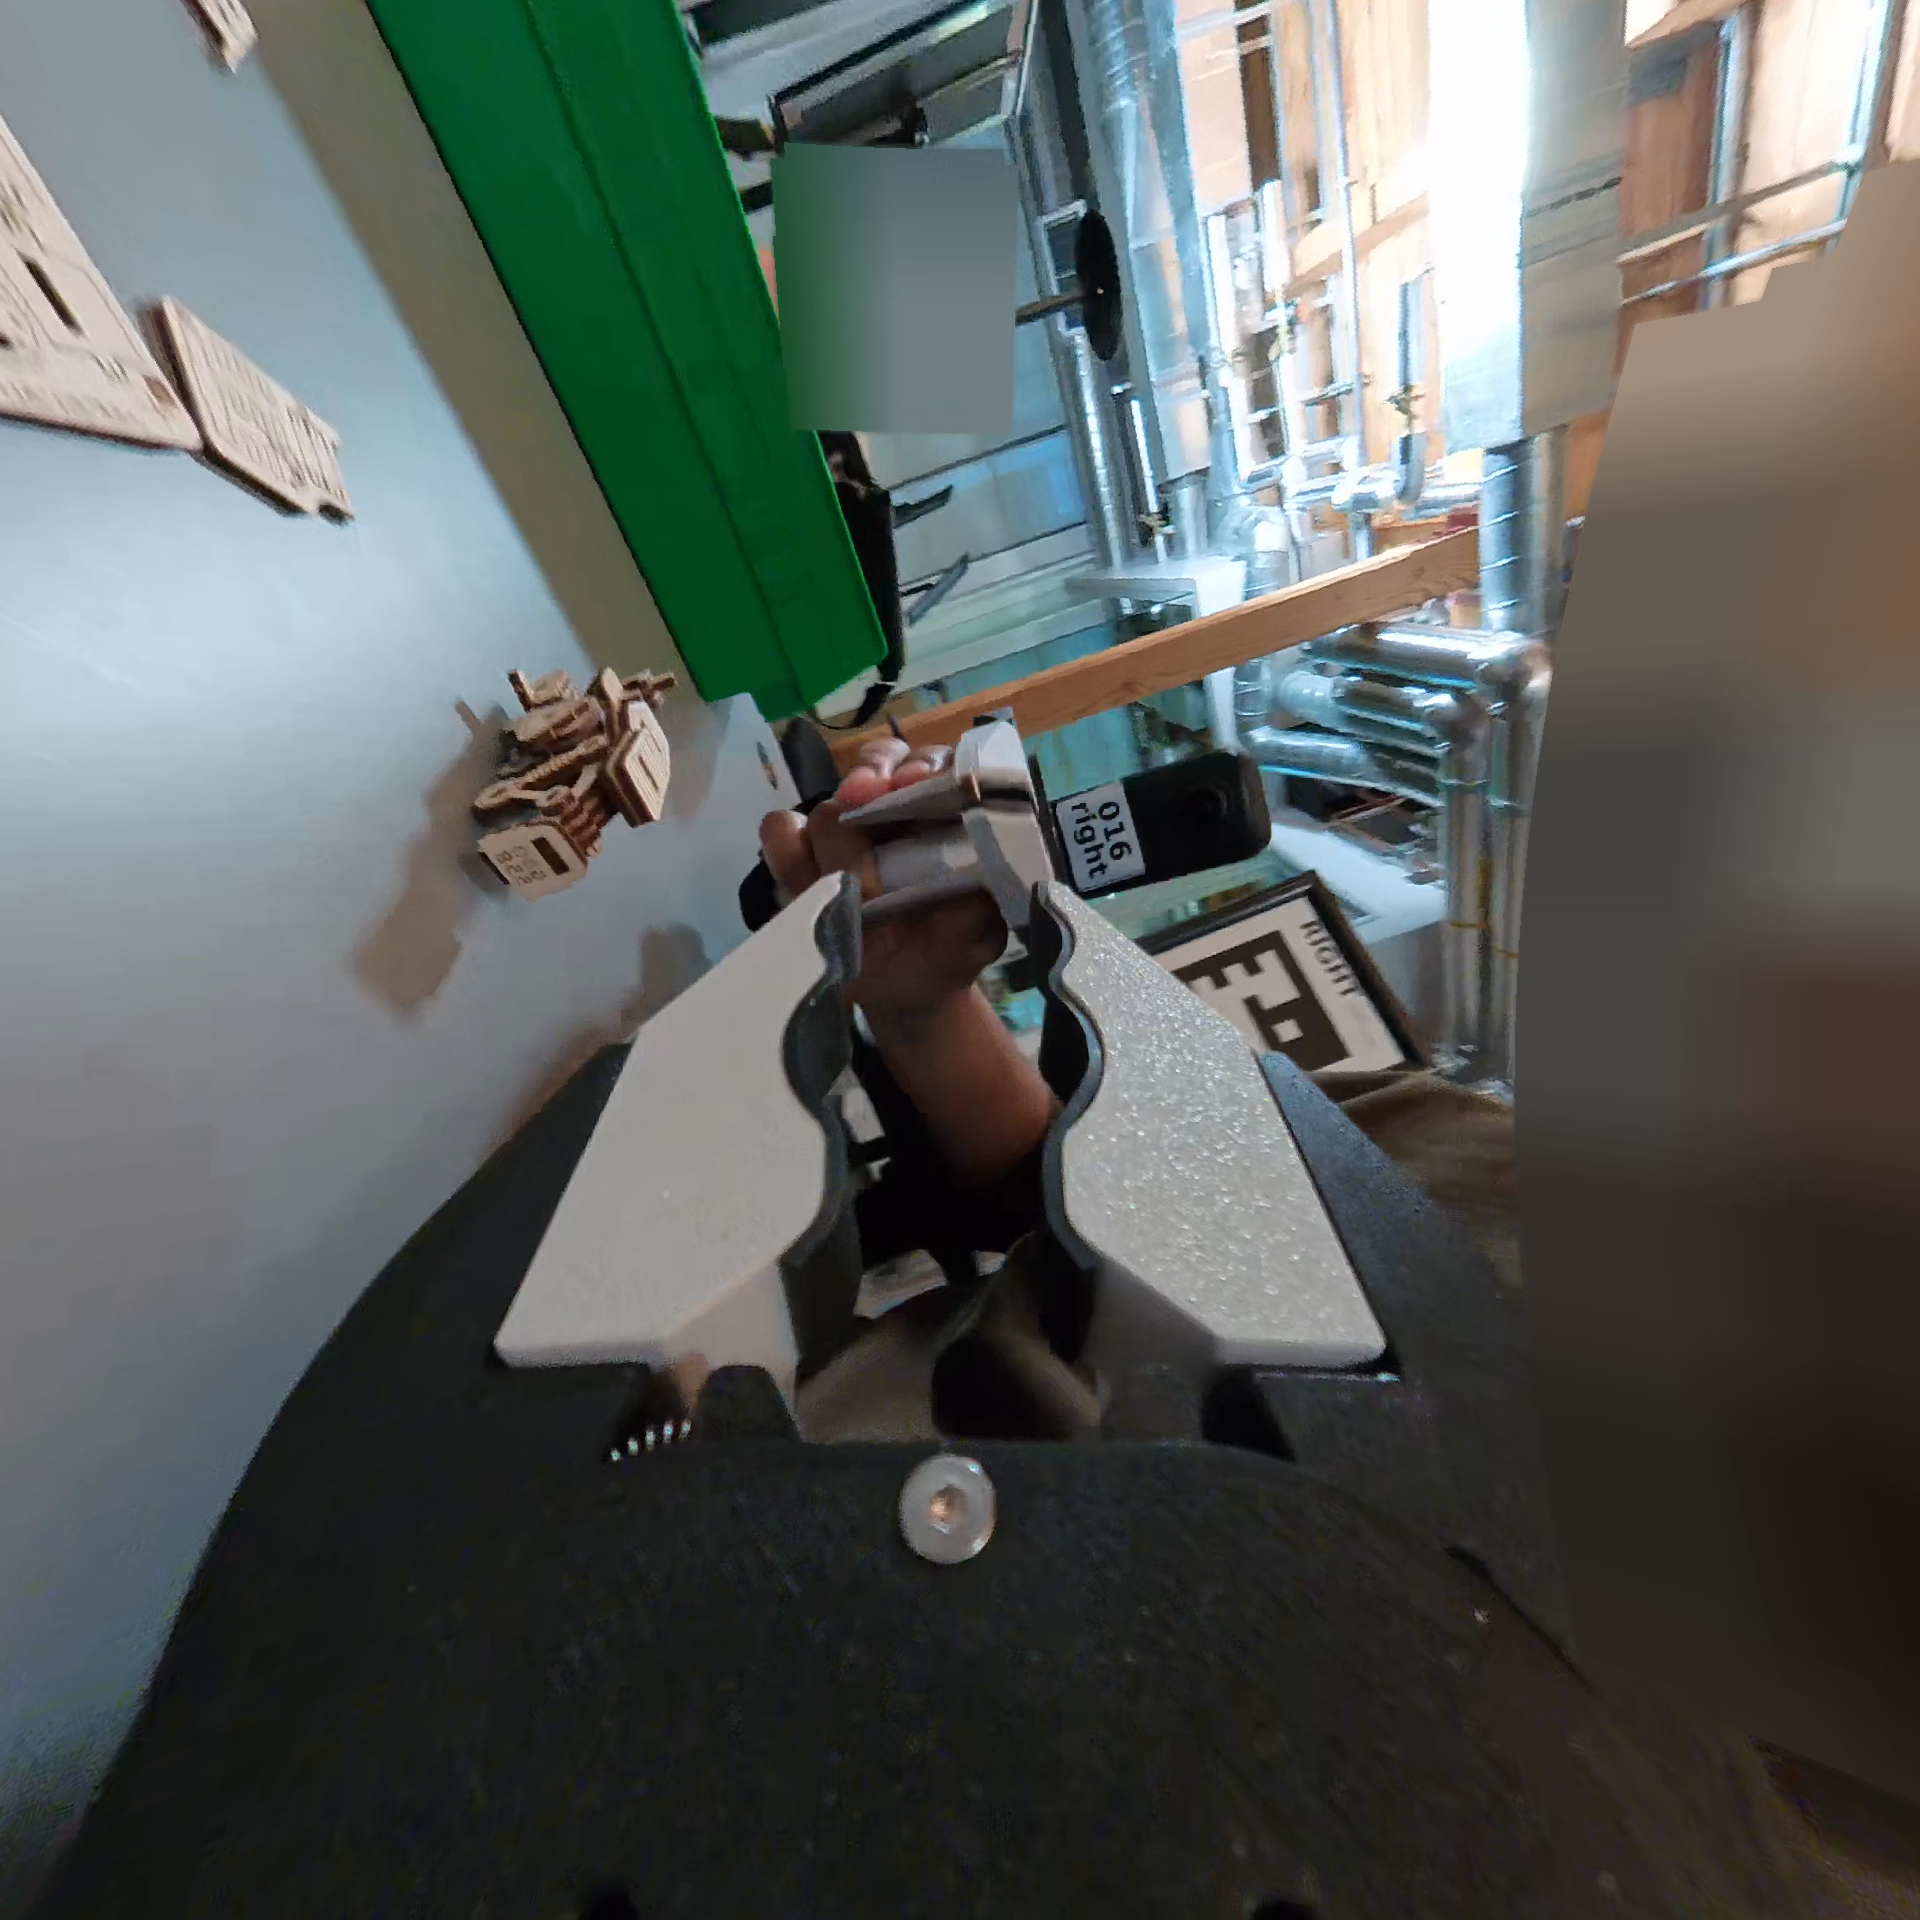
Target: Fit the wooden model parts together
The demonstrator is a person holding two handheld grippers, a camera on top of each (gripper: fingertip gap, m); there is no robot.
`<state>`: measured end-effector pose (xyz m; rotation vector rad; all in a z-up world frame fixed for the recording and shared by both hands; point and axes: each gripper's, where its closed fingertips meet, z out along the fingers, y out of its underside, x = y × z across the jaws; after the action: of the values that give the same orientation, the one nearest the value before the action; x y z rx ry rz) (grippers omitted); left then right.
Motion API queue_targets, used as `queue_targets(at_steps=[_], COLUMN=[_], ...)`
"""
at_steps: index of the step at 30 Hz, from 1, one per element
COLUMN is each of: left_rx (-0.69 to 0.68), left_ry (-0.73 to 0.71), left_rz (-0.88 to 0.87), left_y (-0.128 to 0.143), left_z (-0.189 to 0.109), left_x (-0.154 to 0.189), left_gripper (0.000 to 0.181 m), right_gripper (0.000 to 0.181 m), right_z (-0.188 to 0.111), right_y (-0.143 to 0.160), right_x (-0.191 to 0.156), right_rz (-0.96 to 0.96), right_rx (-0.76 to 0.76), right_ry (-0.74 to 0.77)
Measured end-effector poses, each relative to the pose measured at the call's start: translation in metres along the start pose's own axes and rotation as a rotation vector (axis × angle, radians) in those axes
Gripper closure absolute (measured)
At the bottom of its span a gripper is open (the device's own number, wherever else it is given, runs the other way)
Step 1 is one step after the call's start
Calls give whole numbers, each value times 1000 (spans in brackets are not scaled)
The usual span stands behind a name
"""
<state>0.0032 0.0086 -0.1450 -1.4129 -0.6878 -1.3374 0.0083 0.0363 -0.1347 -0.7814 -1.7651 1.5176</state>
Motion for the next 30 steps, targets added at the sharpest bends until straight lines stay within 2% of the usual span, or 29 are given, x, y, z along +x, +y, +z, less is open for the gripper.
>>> queue_targets(at_steps=[4,8,14,20,23,26,30], left_rx=[15,66,220,339,389,394,299], left_ry=[-128,-296,-420,-715,-805,-802,-755], left_rz=[188,344,393,561,592,592,624], left_y=[-8,-26,-56,-75,-76,-66,-46], left_z=[-15,-40,-78,-137,-163,-166,-138], left_x=[0,-15,-19,-30,-32,-31,-31], left_gripper=[148,148,148,144,144,144,143], right_gripper=[180,180,180,181,181,180,181], right_z=[3,11,17,17,20,20,6], right_y=[5,8,1,-6,-10,-13,-20], right_x=[17,23,27,29,35,45,51], right_rz=[0,-25,-45,-61,-68,-35,2], right_rx=[-20,-42,-27,3,11,12,14], right_ry=[62,86,98,75,69,100,178])
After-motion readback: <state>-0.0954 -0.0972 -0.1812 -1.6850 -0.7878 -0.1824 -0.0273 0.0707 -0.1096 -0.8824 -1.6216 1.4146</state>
